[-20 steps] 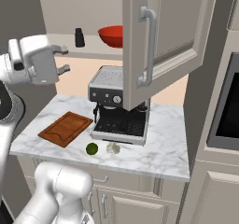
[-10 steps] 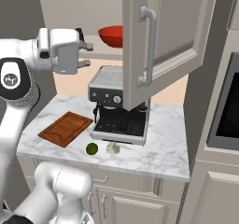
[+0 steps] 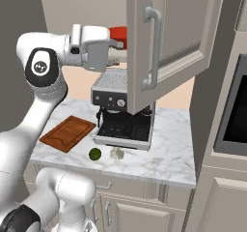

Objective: Open the cabinet. Place the bowl and condiment on the counter. Then place the lime and garlic on the cutting board.

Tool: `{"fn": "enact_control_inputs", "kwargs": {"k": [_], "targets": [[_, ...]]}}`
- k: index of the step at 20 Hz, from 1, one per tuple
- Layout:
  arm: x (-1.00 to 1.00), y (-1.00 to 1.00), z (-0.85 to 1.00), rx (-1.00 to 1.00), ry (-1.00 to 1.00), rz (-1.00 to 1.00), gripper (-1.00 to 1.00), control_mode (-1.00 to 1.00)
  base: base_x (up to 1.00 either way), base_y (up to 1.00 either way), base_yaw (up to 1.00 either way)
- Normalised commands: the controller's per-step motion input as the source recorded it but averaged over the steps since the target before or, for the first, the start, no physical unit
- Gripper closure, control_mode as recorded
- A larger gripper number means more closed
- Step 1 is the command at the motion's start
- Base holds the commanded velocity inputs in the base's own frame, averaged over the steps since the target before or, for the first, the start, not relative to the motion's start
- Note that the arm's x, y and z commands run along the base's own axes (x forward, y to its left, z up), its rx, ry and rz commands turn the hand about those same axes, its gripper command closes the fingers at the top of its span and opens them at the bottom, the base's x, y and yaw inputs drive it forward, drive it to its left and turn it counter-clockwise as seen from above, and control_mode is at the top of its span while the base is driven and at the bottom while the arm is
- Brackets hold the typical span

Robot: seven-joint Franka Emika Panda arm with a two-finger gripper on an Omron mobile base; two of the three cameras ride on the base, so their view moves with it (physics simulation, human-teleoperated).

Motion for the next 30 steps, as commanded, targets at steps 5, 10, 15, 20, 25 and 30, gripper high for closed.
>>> {"fn": "enact_control_inputs", "kwargs": {"k": [5, 10, 15, 20, 25, 30], "targets": [[0.12, -0.75, 0.0, 0.01, 0.02, -0.07, -1.0, -1.0, 0.0, 0.0, 0.0], [0.04, -0.76, 0.0, 0.01, 0.0, -0.06, -1.0, -1.0, 0.0, 0.0, 0.0], [0.01, -0.83, 0.0, 0.03, 0.0, -0.04, -1.0, -1.0, 0.0, 0.0, 0.0], [0.0, -0.66, 0.0, 0.08, 0.0, -0.01, -1.0, -1.0, 0.0, 0.0, 0.0], [-0.03, -0.12, 0.0, 0.15, -0.13, 0.0, -1.0, -1.0, 0.0, 0.0, 0.0], [-0.21, 0.68, -0.04, 0.06, -0.14, 0.01, -1.0, -1.0, 0.0, 0.0, 0.0]]}}
